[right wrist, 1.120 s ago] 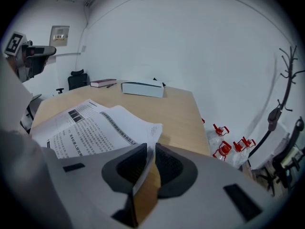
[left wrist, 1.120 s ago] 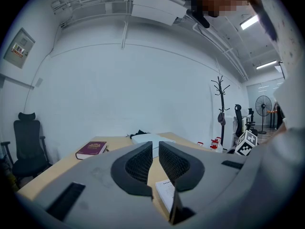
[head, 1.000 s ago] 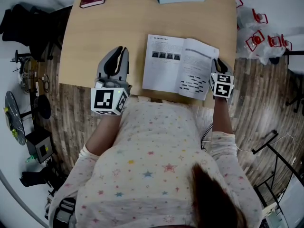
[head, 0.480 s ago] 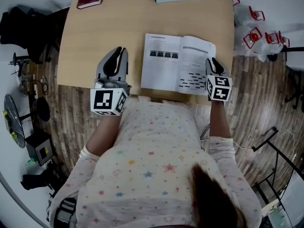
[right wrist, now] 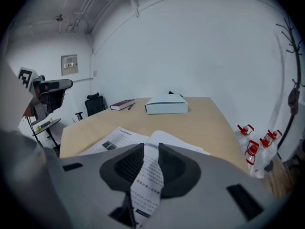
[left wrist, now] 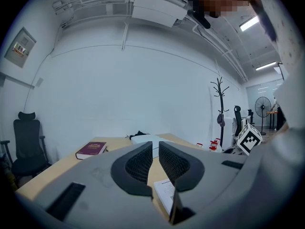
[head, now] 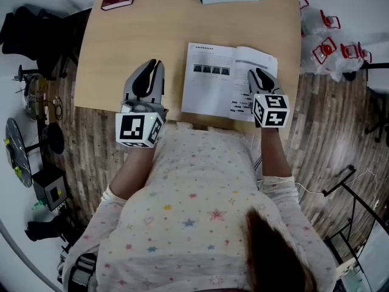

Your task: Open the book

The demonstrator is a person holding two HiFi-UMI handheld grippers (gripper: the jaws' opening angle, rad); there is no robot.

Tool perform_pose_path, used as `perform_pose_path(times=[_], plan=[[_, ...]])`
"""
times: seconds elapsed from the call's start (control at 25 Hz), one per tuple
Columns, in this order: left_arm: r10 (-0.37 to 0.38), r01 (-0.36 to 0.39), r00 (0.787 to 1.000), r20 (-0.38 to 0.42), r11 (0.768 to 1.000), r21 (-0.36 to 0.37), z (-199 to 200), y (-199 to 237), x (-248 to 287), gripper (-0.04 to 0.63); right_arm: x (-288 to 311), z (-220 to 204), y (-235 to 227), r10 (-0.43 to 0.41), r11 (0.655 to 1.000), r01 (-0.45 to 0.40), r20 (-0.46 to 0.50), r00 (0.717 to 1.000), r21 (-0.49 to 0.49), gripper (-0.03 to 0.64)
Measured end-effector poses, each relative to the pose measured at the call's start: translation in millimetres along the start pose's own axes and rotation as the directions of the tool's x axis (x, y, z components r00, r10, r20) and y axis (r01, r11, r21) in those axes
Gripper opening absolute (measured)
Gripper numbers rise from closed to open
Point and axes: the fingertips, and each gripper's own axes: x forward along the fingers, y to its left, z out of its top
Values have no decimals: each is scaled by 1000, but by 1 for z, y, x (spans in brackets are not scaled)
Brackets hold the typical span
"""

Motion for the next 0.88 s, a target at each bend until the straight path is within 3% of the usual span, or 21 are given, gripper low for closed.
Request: perform_pose_path(times=[0.24,0.4,0.88], plan=[[4,-4,1000,0,1000,0,1,2,1,48,11,-5,24,49,998,-51,-34,998,-43,99],[-3,3,1000,0,1000,-1,1,0,3,48,16,-22,22,21,994,-30,-81,996,-102,98],[-26,26,1000,-4,1000,-1,0,1,12,47,24,-49,7,-4,998,-6,-145,989,-67,98]])
